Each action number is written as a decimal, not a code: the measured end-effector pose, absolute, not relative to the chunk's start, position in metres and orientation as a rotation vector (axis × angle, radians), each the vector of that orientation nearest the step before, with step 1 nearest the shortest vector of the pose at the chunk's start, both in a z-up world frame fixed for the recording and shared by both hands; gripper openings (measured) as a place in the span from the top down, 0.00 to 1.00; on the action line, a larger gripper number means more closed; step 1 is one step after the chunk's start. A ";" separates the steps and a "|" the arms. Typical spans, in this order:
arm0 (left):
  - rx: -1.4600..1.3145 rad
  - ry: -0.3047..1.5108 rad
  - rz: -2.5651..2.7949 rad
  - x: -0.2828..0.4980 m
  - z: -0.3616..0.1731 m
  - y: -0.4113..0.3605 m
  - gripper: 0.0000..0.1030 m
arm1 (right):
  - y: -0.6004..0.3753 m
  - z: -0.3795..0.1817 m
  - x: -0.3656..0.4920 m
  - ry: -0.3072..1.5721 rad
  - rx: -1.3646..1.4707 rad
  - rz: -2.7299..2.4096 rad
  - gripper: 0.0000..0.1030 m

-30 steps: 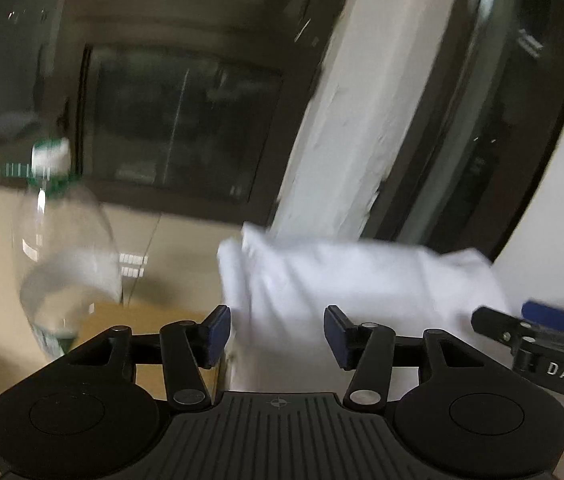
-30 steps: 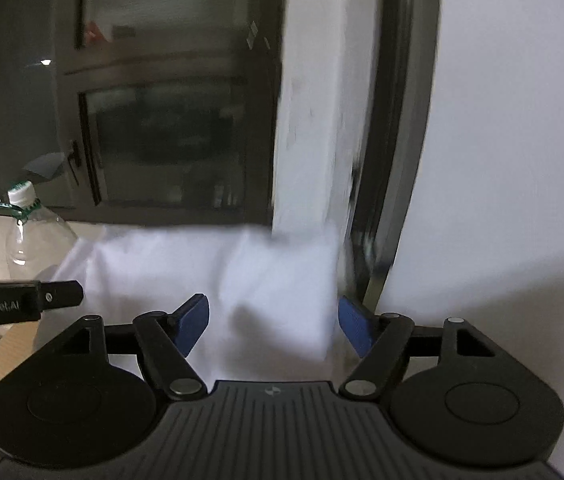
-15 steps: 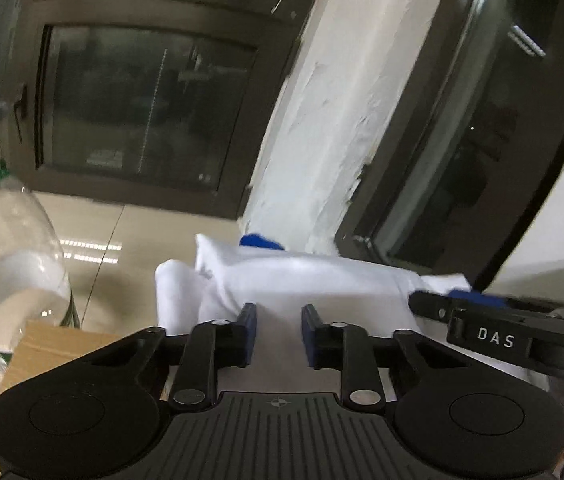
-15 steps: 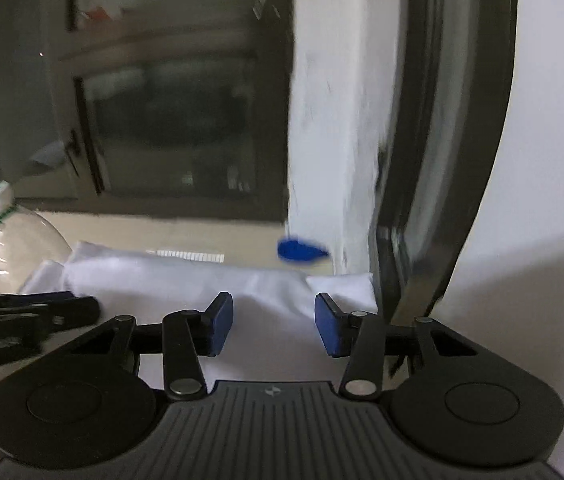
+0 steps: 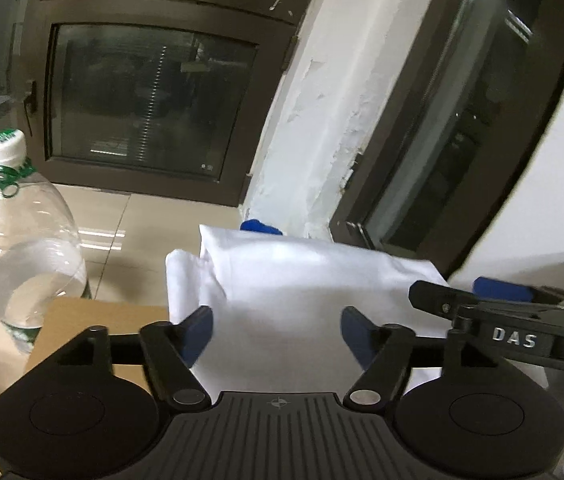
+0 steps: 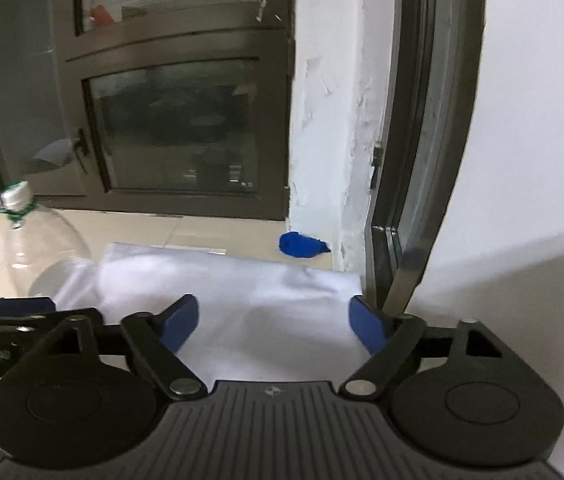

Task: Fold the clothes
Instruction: 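Lower the bundle onto the sill and open both grippers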

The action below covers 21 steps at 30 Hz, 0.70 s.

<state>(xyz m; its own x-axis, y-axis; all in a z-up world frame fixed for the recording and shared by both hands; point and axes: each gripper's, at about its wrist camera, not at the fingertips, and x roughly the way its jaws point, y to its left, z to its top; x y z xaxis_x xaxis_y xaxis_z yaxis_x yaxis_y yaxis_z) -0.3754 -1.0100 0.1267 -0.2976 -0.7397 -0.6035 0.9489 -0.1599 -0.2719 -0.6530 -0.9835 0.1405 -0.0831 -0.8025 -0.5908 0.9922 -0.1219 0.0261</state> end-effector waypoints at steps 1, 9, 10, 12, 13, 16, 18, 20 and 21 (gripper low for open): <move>0.397 0.725 -1.738 -0.375 0.132 -1.002 0.18 | -0.974 0.145 -0.650 0.445 0.548 -1.622 0.07; 0.373 0.678 -1.735 -0.371 0.174 -0.932 0.02 | -0.895 0.178 -0.631 0.411 0.553 -1.647 0.01; 0.378 0.665 -1.738 -0.372 0.179 -0.923 0.02 | -0.885 0.181 -0.628 0.409 0.552 -1.645 0.01; 0.387 0.640 -1.750 -0.373 0.188 -0.903 0.01 | -0.864 0.184 -0.623 0.404 0.566 -1.640 0.01; 0.388 0.630 -1.757 -0.372 0.191 -0.892 0.01 | -0.855 0.185 -0.620 0.397 0.576 -1.634 0.01; 0.391 0.618 -1.766 -0.372 0.198 -0.862 0.00 | -0.821 0.186 -0.611 0.383 0.591 -1.635 0.01; 0.397 0.619 -1.764 -0.371 0.200 -0.841 0.00 | -0.799 0.186 -0.604 0.393 0.589 -1.637 0.01; 0.405 0.622 -1.764 -0.369 0.200 -0.820 0.00 | -0.778 0.185 -0.596 0.401 0.594 -1.635 0.01; 0.409 0.622 -1.765 -0.367 0.200 -0.809 0.00 | -0.767 0.184 -0.593 0.402 0.598 -1.633 0.01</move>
